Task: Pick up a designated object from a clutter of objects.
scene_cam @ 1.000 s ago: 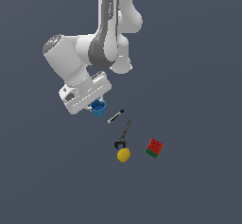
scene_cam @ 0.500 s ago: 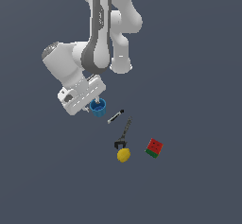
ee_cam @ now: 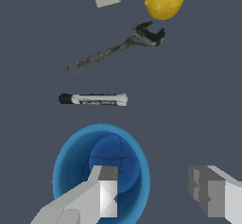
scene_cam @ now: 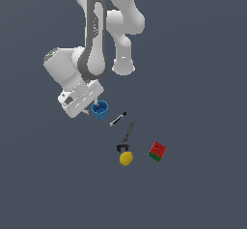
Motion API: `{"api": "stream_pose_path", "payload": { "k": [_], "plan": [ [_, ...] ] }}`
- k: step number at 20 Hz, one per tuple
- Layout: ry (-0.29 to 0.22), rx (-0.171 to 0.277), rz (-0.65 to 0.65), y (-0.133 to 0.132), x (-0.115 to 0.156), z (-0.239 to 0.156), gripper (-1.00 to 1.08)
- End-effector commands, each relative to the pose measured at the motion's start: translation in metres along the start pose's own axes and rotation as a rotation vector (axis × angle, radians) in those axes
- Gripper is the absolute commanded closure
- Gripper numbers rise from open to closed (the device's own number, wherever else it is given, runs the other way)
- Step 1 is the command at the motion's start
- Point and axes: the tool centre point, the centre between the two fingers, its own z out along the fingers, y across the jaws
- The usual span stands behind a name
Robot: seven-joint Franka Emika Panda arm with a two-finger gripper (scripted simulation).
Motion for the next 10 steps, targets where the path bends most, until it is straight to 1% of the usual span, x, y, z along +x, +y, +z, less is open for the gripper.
{"api": "stream_pose_path", "payload": {
  "k": [1,10],
  "plan": [
    [0.004,-0.003,-0.018,0.000,-0.007,0.003,-0.20],
    [0.009,-0.007,-0.049,0.001,-0.019,0.008,-0.20]
  ]
}}
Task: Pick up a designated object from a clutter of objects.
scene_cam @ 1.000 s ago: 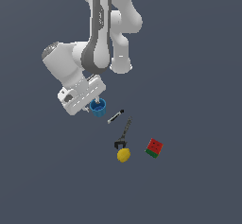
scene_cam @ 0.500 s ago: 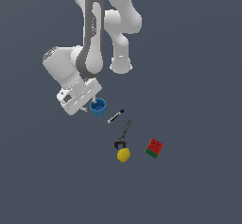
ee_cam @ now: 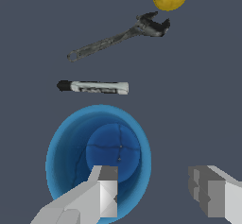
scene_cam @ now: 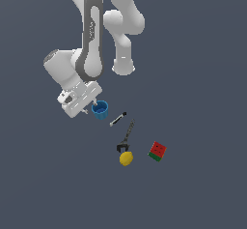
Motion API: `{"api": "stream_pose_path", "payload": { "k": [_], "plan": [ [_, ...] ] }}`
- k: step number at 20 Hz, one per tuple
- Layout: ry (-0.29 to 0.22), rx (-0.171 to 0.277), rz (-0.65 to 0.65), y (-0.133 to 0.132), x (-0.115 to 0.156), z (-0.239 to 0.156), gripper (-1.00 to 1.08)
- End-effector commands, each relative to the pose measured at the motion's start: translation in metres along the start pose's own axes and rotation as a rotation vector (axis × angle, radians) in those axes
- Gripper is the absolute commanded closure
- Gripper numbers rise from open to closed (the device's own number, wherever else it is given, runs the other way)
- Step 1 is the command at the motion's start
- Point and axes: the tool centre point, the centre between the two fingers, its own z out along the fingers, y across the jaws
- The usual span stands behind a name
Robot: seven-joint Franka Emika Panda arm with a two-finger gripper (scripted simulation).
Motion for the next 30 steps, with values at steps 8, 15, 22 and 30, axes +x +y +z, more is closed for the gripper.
{"api": "stream_pose_path", "payload": {
  "k": [8,15,22,30],
  "plan": [
    [0.000,0.000,-0.003,0.000,-0.002,0.008,-0.20],
    [0.000,-0.001,-0.004,-0.001,-0.002,0.030,-0.20],
    [0.001,-0.001,-0.005,0.000,-0.002,0.031,1.08],
    [0.001,-0.001,-0.005,0.000,-0.001,0.030,1.08]
  ]
}}
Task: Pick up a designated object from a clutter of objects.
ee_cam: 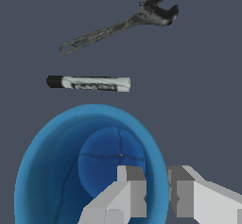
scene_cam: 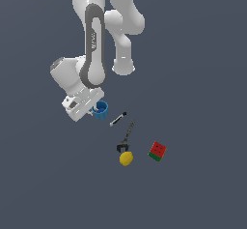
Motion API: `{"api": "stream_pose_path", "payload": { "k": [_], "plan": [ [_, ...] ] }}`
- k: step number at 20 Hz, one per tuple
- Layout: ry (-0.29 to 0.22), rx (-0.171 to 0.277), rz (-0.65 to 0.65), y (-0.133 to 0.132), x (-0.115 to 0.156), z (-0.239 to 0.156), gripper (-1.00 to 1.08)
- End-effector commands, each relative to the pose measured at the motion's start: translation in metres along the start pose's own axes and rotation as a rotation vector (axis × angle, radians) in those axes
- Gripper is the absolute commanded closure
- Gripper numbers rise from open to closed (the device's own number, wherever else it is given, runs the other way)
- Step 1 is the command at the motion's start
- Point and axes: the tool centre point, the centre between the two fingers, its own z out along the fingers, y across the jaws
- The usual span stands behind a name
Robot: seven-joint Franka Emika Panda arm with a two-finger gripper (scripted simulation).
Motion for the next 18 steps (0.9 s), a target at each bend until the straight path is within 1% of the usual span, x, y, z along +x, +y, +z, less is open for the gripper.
{"api": "stream_pose_path", "payload": {
  "k": [1,5,10,14,18],
  "plan": [
    [0.000,0.000,0.000,0.000,0.001,-0.001,1.08],
    [0.000,0.000,0.000,0.000,0.005,-0.007,1.08],
    [-0.002,0.000,0.001,0.001,0.017,-0.025,1.08],
    [-0.003,0.000,0.001,0.002,0.033,-0.048,1.08],
    [-0.005,-0.001,0.003,0.003,0.054,-0.079,1.08]
  ]
}}
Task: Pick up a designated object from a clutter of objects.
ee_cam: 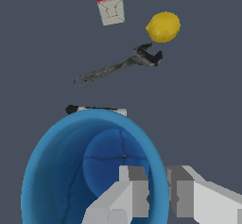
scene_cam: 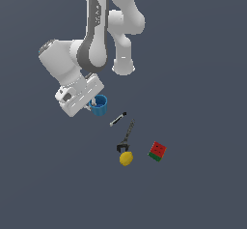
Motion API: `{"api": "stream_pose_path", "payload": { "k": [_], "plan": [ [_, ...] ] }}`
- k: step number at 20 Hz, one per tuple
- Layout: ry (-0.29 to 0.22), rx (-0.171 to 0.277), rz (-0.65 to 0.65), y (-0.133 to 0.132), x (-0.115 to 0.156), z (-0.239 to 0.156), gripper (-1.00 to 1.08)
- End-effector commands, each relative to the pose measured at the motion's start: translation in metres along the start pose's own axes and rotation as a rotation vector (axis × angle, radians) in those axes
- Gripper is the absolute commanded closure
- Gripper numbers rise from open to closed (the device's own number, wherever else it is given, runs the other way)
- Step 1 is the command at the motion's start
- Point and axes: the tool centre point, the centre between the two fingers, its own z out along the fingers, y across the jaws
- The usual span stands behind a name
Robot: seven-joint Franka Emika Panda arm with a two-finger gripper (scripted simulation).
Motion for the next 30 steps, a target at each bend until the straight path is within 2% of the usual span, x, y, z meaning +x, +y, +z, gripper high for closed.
{"api": "stream_pose_path", "payload": {
  "k": [1,18,24,30],
  "plan": [
    [-0.001,-0.003,0.000,0.001,0.015,-0.022,1.08],
    [-0.003,-0.004,0.000,0.009,0.126,-0.181,1.08],
    [0.000,-0.003,-0.001,0.013,0.156,-0.221,1.08],
    [0.002,-0.002,-0.002,0.016,0.174,-0.245,1.08]
  ]
}}
